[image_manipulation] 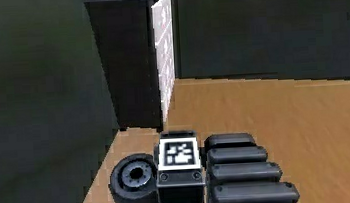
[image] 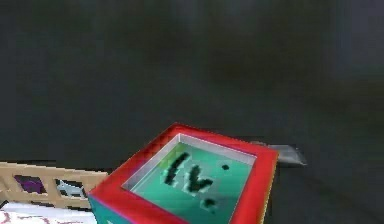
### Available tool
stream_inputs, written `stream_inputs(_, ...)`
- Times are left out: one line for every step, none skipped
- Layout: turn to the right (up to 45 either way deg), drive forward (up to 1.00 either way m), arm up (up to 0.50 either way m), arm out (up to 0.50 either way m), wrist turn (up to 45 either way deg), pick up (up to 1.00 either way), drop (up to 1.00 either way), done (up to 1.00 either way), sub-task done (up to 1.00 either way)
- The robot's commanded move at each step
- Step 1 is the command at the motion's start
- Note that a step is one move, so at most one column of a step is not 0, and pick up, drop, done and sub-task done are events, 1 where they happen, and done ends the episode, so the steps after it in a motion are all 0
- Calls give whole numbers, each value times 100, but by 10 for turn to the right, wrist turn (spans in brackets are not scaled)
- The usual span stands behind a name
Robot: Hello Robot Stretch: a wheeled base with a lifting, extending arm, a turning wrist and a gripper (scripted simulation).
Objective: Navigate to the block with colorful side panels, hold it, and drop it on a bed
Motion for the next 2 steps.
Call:
stream_inputs(-420, 0, 0, 0, 0, 0, 0, 0, 0)
stream_inputs(450, 0, 0, 0, 0, 0, 0, 0, 0)
